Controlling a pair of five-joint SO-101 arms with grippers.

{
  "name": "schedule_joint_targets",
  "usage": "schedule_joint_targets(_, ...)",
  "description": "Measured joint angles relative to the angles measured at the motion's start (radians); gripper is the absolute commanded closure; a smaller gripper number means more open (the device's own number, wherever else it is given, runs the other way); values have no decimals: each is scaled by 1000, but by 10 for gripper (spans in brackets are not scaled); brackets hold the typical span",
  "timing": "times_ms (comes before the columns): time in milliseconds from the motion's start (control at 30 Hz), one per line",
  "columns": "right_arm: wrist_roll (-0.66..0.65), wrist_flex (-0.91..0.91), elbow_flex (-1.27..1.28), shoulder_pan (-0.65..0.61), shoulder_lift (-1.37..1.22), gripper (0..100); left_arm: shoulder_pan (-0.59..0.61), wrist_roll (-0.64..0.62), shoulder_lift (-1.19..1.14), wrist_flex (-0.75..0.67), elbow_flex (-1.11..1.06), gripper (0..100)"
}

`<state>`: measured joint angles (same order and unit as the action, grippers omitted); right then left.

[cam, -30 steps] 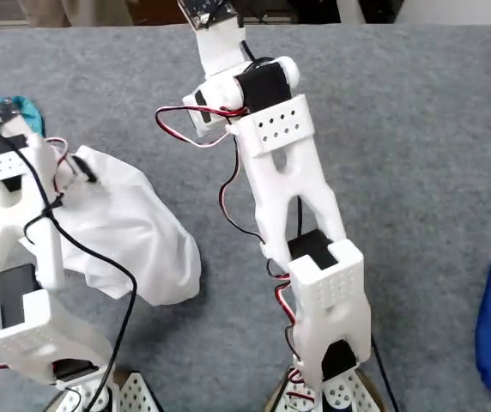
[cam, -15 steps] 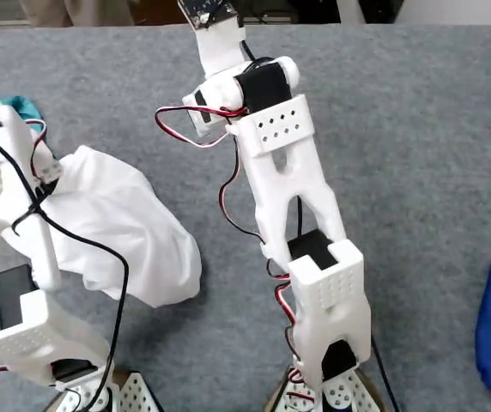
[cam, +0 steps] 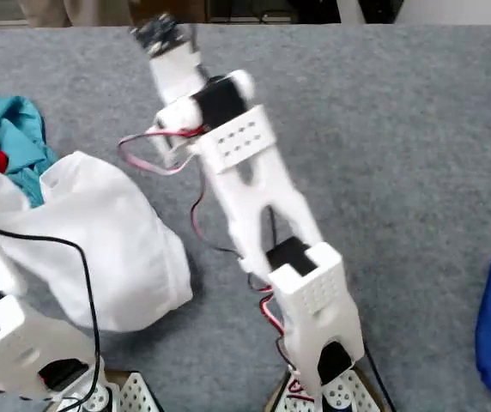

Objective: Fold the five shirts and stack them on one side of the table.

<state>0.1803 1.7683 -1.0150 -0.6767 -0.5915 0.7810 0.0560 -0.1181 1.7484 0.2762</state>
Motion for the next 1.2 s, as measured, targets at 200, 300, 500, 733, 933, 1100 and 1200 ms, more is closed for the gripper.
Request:
schedule_joint_targets(200, 172, 0, 34, -144, -123, 965, 15, 86, 95, 0, -130, 981)
schedule_joint_targets(300, 187, 0, 34, -193, -180, 965, 15, 118, 118, 0, -176, 981)
schedule_joint_targets(500, 187, 0, 35, -209, -256, 965, 15, 189, 132, 0, -233, 981)
schedule_joint_targets(733, 187, -51, 35, -210, -391, 968, 15, 298, 132, 0, -241, 981)
schedule_joint_targets(933, 187, -60, 34, -213, -485, 993, 15, 376, 132, 0, -241, 981)
schedule_joint_targets(1100, 187, -37, 12, -213, -488, 993, 15, 379, 132, 0, -241, 981)
schedule_joint_targets(1200, 187, -6, -54, -213, -489, 993, 15, 379, 132, 0, -241, 981)
